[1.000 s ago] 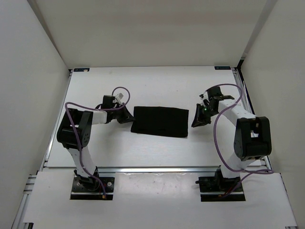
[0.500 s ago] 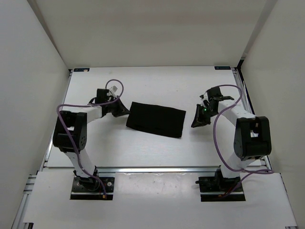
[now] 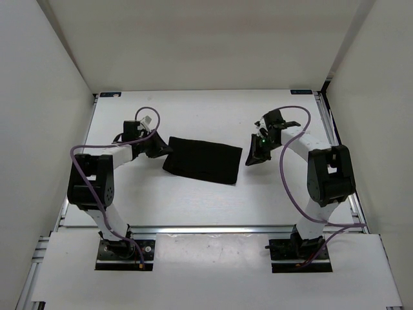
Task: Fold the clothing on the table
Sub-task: Fold the skirt
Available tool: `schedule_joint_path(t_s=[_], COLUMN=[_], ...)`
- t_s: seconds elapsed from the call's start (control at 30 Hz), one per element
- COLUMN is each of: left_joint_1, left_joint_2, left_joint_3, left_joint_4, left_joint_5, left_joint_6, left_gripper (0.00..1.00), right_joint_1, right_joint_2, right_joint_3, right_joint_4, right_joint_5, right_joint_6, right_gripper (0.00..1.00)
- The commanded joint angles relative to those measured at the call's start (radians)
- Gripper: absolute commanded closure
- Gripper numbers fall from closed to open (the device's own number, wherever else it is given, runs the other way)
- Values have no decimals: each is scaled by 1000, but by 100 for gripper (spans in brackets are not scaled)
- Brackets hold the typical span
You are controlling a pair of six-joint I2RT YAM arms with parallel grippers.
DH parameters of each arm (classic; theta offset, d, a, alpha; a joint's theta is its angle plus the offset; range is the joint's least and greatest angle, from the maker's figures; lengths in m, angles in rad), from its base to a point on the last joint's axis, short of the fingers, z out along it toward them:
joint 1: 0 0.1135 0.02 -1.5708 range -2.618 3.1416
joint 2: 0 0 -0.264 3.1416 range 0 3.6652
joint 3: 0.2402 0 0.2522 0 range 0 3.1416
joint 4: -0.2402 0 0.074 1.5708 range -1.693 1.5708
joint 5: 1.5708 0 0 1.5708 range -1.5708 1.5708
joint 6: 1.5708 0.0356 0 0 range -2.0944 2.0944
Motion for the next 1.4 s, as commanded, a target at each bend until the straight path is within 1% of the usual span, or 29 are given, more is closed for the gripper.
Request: schedule_joint_path(t_s=[0.0, 0.03, 0.07, 0.13, 0.2, 0.27, 0.4, 0.5, 0.57, 0.63, 0.67, 0.87, 0.93, 0.97, 1.0, 1.03, 1.07, 1.1, 1.3, 1.37], left_joint_1=[37, 40, 40, 31, 8, 0, 9, 16, 19, 25, 20, -30, -49, -53, -61, -70, -73, -73, -60, -54], left_joint_2=[8, 12, 9, 2, -6, 5, 38, 68, 87, 113, 123, 167, 178, 181, 196, 203, 207, 212, 167, 147], left_joint_3=[-34, -28, -20, 0, 20, 32, 20, -15, -35, -65, -66, -26, -11, 0, 12, 23, 30, 35, 47, 56], left_joint_4=[32, 21, -2, -56, -102, -115, -93, -54, -4, 76, 82, 111, 104, 95, 90, 81, 67, 62, 29, 20], left_joint_5=[32, 31, 12, -79, -141, -161, -129, -77, -29, 36, 61, 80, 84, 81, 77, 77, 68, 69, 26, 32], left_joint_6=[-6, 6, 38, 116, 162, 189, 181, 157, 130, 71, 55, 28, 32, 34, 40, 35, 40, 34, 32, 32], left_gripper=[46, 30, 26, 2, 1, 1, 1, 4, 8, 12, 14, 20, 25, 32, 43, 56, 87, 100, 100, 100], right_joint_1=[5, 3, 2, -1, -10, -18, -18, -15, -16, -18, -23, -21, -26, -23, -21, -21, -24, -20, -7, 8], right_joint_2=[-3, -11, -14, -26, -36, -43, -43, -48, -49, -59, -57, -52, -43, -48, -45, -46, -45, -43, -34, -17], right_joint_3=[22, 17, 9, 2, -9, -15, -14, -21, -24, -29, -32, -29, -23, -21, -21, -18, -18, -14, -17, -6], right_joint_4=[-8, -10, -15, -10, -4, -11, -13, -24, -31, -28, -31, -38, -36, -36, -36, -41, -36, -38, -22, -18], right_joint_5=[-22, -19, -21, -24, -25, -25, -18, -10, -8, -10, -10, -10, -8, -5, -5, -10, 1, -10, -18, -22], right_joint_6=[11, 5, 8, 16, 6, 13, 10, 8, 8, 8, 5, 9, 11, 8, 6, 6, 9, 16, 20, 25], right_gripper=[86, 85, 85, 85, 85, 85, 85, 86, 85, 86, 86, 85, 86, 86, 86, 86, 85, 85, 86, 86])
